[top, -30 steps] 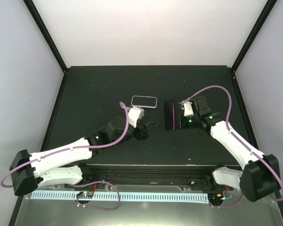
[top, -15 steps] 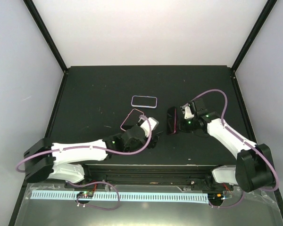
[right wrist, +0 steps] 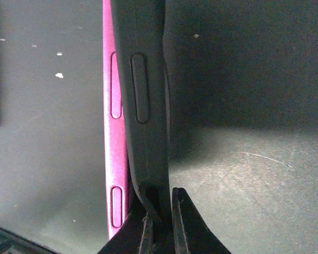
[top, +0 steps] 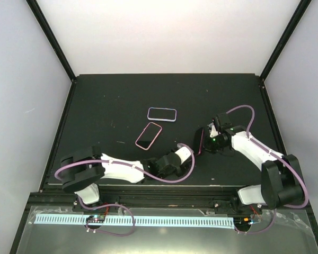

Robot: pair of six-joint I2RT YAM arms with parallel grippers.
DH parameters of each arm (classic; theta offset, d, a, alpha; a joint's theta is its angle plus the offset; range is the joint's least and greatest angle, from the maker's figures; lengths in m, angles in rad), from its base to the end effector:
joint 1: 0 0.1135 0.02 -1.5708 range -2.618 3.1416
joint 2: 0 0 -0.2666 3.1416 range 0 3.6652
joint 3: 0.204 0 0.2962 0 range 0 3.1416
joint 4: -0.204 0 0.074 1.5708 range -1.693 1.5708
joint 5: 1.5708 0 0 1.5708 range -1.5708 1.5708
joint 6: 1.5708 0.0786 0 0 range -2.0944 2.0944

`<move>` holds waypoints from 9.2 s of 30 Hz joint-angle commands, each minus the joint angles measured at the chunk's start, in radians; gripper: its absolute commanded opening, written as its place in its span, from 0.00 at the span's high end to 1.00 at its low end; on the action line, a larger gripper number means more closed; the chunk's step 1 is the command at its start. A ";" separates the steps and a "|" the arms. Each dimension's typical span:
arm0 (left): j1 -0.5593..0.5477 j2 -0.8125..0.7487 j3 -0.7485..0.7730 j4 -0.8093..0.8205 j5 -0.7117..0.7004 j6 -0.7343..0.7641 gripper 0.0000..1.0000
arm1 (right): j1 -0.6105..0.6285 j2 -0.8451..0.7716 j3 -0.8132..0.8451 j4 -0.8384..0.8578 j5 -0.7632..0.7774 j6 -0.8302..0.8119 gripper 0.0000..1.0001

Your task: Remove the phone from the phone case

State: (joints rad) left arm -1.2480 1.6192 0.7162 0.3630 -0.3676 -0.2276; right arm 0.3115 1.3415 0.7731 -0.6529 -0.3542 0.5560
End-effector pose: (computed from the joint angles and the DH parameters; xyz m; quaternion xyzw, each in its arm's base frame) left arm 0.1492 -0.3571 0.1134 0.3392 0.7905 -0.2083 0.4655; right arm 0.2646 0.1138 0.1288 0.0878 0.9659 0.2294 0.0824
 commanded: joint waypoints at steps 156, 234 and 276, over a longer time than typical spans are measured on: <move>0.001 -0.136 0.124 -0.281 -0.484 0.052 0.98 | -0.372 -0.331 0.192 -0.092 -0.115 -0.804 0.46; 0.245 0.209 0.552 -0.652 -0.116 -0.088 0.05 | -0.406 -0.596 -0.013 0.141 0.032 -0.602 0.11; 0.592 0.160 0.375 -0.899 0.210 -0.025 0.01 | -0.405 -0.268 0.854 -0.337 -0.672 -0.258 0.03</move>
State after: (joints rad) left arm -0.6640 1.7538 1.0580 -0.5262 -0.1661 -0.2653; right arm -0.0914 1.1446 1.6066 -1.0710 -0.9726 0.3412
